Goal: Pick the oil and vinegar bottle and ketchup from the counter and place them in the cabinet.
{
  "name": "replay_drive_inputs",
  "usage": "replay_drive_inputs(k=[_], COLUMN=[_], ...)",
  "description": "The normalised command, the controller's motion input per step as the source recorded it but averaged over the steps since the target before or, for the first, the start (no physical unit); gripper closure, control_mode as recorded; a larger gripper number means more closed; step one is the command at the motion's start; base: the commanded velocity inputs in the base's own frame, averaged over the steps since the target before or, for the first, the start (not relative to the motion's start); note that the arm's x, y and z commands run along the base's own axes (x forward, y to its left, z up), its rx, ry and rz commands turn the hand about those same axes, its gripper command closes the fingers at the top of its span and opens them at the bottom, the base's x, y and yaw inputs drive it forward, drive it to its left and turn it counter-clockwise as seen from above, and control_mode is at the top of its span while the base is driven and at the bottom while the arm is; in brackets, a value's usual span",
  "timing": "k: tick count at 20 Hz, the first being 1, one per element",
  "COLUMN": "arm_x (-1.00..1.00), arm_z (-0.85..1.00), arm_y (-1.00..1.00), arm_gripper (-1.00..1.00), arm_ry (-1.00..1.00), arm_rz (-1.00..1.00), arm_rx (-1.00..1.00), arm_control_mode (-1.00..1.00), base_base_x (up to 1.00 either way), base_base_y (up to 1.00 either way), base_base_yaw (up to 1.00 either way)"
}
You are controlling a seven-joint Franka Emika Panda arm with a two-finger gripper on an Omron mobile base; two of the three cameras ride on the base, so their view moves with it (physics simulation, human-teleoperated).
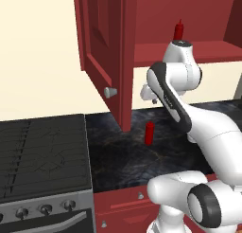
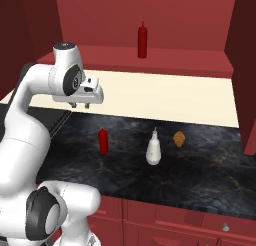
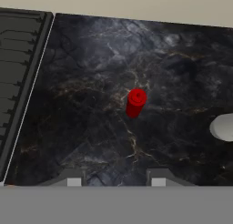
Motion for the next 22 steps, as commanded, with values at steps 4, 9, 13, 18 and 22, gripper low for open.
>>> replay_drive_inputs(k=[4,9,13,18,22], arm_x=[-0.13,-0.33,-0.34,-0.35,-0.36], arm_z=[0.0,-0.01,-0.06,-0.1,-0.11], arm_y=[0.0,0.0,-0.06,-0.09,-0.16], arm_gripper=[-1.0,-1.0,-1.0,-1.0,-1.0], arm_ry=[0.0,-0.02,0.0,0.0,-0.01], arm_rz=[0.0,0.0,0.0,0.0,0.0], arm_rx=[0.0,0.0,0.02,0.01,0.0], arm_control_mode=[-1.0,-1.0,-1.0,-1.0,-1.0], base_base_x=[0.0,0.0,0.0,0.0,0.0], base_base_y=[0.0,0.0,0.0,0.0,0.0], base_base_yaw=[0.0,0.0,0.0,0.0,0.0])
